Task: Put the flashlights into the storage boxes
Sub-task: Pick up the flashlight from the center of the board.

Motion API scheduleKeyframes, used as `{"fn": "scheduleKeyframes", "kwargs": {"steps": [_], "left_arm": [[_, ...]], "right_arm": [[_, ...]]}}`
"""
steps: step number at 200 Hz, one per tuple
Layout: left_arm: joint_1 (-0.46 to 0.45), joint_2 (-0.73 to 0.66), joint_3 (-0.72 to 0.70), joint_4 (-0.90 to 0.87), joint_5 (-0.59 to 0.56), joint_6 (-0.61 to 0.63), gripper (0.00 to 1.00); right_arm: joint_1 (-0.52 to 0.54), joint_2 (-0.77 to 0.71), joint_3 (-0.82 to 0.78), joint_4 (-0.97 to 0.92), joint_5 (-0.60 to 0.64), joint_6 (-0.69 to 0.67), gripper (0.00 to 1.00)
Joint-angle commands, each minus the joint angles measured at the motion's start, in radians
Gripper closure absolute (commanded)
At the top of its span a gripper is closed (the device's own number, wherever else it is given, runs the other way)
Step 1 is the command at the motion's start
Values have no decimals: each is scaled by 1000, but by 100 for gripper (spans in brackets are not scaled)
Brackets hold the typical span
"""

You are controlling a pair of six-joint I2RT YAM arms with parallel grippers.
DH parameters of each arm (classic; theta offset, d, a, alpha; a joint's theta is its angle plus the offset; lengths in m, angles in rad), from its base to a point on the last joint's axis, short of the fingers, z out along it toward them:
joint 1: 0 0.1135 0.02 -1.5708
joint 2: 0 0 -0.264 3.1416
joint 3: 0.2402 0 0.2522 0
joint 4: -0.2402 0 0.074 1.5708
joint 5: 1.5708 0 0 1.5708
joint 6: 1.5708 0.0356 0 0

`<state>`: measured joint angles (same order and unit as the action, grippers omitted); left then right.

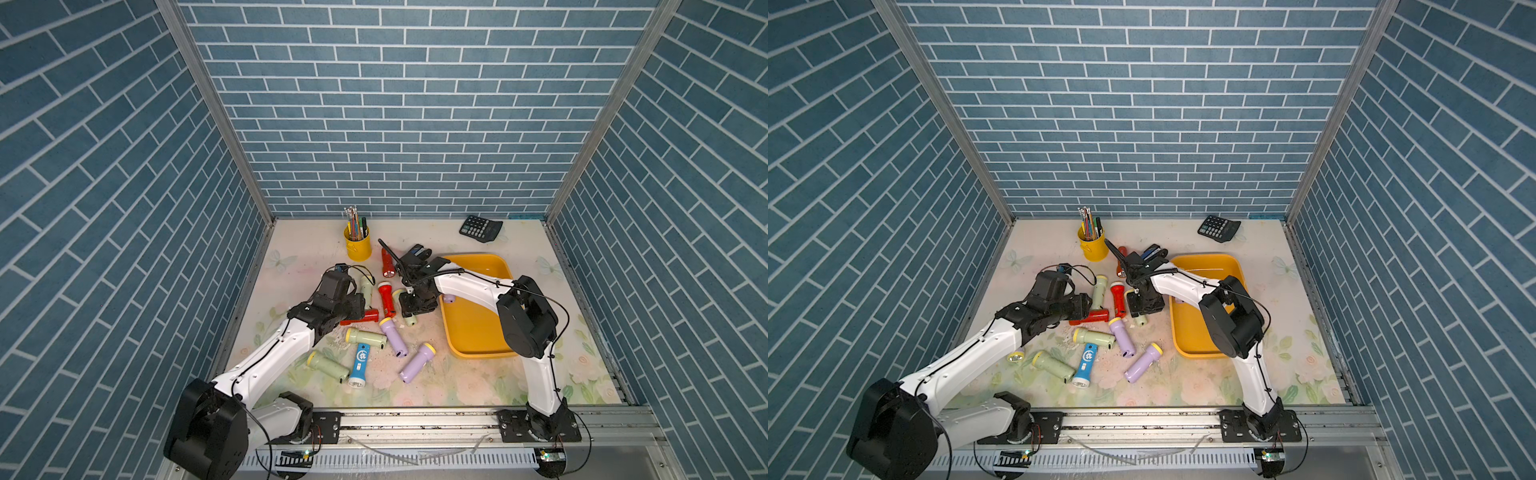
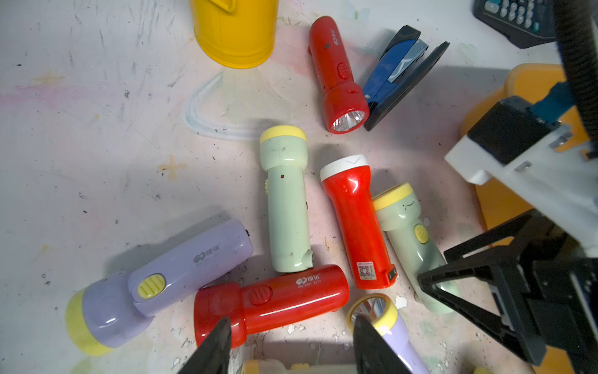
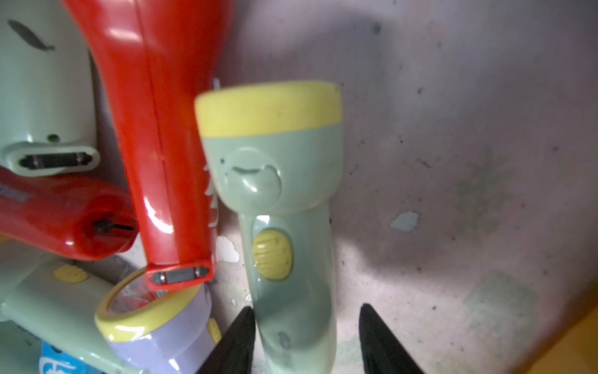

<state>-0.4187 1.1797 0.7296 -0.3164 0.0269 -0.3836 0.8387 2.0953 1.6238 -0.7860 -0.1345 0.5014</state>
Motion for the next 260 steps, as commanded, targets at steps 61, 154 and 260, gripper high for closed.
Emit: {"fn": "scheduleKeyframes", "kwargs": {"steps": [61,154,260], "left_arm": [[15,38,66,0,26,51,39],[19,51,55,25,46,46,39],[15,-16,-1,106,127,61,42]], "right_arm": [[-6,134,200,-116,73,-24,49],[-10,140,159,-77,83,-21,56],[-63,-142,-166,264,-35,70,63]]}}
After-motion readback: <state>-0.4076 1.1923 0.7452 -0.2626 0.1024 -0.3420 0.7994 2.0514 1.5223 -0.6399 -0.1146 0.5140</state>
